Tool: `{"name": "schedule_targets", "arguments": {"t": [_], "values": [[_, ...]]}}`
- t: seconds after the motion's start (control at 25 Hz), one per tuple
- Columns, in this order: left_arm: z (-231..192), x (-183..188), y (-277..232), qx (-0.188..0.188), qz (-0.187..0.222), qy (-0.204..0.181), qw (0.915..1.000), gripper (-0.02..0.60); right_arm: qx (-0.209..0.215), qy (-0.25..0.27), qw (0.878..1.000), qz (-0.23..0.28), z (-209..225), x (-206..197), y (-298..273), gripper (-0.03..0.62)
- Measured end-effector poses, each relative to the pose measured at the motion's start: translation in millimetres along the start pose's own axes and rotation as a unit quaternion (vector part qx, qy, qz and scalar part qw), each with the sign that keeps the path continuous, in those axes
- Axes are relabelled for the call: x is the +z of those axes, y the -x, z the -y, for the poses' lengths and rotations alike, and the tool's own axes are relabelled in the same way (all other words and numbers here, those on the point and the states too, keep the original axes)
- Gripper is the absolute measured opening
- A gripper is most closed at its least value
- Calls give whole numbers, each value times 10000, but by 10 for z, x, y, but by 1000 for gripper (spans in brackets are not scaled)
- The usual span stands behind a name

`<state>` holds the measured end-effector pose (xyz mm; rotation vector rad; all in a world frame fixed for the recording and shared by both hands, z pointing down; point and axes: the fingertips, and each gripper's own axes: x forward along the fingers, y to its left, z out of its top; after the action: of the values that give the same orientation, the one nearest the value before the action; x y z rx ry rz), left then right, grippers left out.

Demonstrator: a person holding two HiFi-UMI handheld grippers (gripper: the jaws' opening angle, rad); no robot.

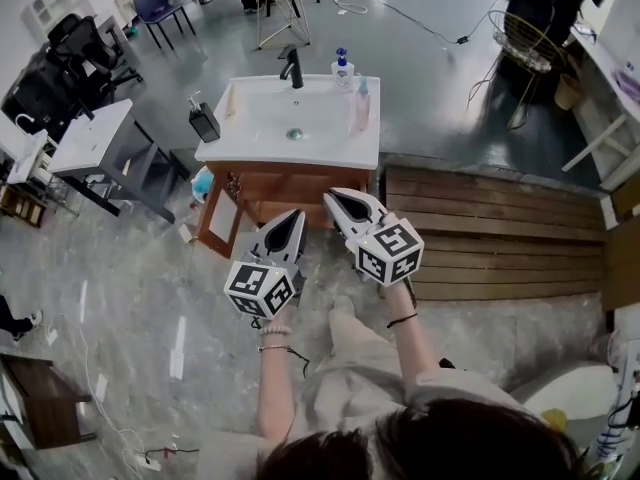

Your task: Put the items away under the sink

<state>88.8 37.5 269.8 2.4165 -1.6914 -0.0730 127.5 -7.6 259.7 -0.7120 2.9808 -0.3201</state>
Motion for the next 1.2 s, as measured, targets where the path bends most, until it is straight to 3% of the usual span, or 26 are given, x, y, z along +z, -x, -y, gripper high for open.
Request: {"name": "schedule_targets", "arguments": {"t": [0.52,0.88,1.2], "values": [[-875,269,-480,-244,-45,-33,9997,2,-442,-189,9982,366,388,226,-943,17],[-1238,495,-883,-544,-16,30,9985,2,-894,-167,9950,412,877,460,-1294,17],[-1487,564,-1144,-740,12,148,9972,3,-1016,-57,9938,440,1133,598,-1588,17]]}}
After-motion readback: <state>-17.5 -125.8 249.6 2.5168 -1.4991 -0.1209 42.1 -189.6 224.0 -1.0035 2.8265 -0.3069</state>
